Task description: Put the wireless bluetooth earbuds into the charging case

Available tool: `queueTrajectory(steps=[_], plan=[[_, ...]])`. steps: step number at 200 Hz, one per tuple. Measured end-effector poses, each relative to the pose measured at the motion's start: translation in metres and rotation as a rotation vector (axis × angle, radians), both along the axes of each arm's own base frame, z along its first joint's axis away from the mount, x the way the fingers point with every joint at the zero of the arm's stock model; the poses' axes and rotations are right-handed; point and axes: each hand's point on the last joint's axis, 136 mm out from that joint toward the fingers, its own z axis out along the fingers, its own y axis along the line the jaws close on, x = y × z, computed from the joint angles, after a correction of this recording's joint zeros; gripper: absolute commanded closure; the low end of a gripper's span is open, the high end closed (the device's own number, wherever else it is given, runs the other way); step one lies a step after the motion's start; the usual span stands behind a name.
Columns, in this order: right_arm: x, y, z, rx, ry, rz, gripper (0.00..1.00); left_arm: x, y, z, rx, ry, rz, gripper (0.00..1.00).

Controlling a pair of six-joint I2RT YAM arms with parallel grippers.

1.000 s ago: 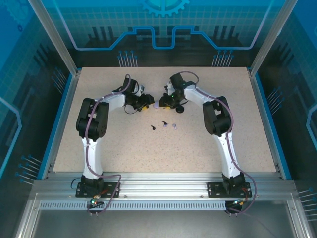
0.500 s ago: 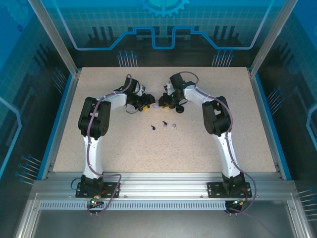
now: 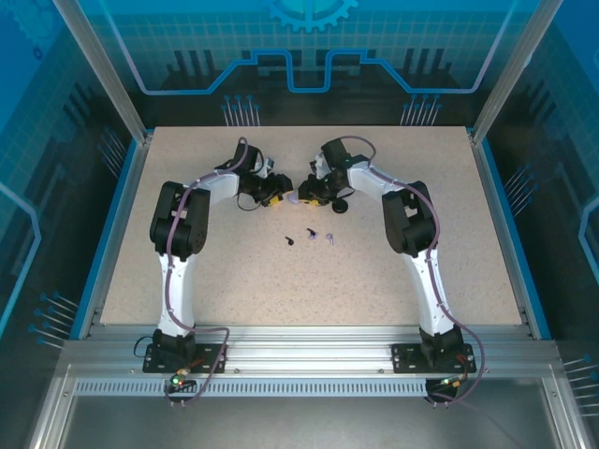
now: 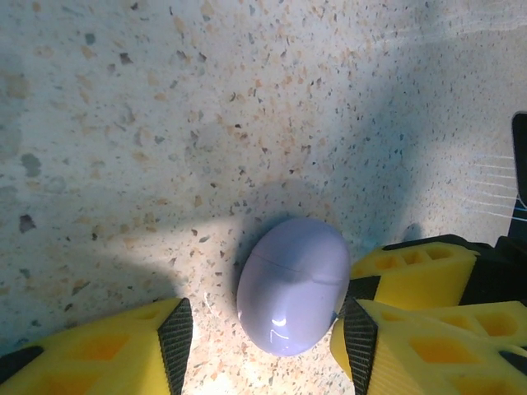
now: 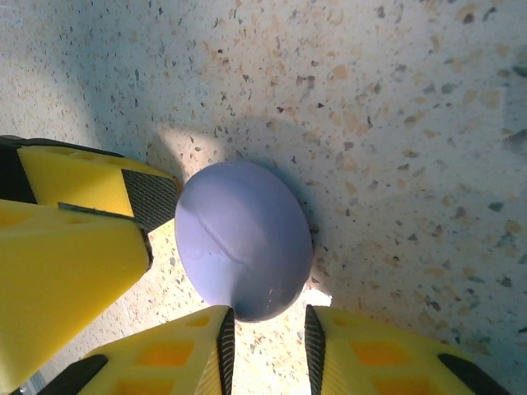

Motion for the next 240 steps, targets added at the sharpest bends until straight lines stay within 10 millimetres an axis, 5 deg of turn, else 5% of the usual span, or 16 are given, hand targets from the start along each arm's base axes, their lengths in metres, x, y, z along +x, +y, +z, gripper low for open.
queueTrajectory(steps=[240], plan=[[0.009,-0.001,0.001,0.035,0.014,-0.015,0.81,0.006,-0.023,0.0,-0.171,0.024,-0.041,0.62]])
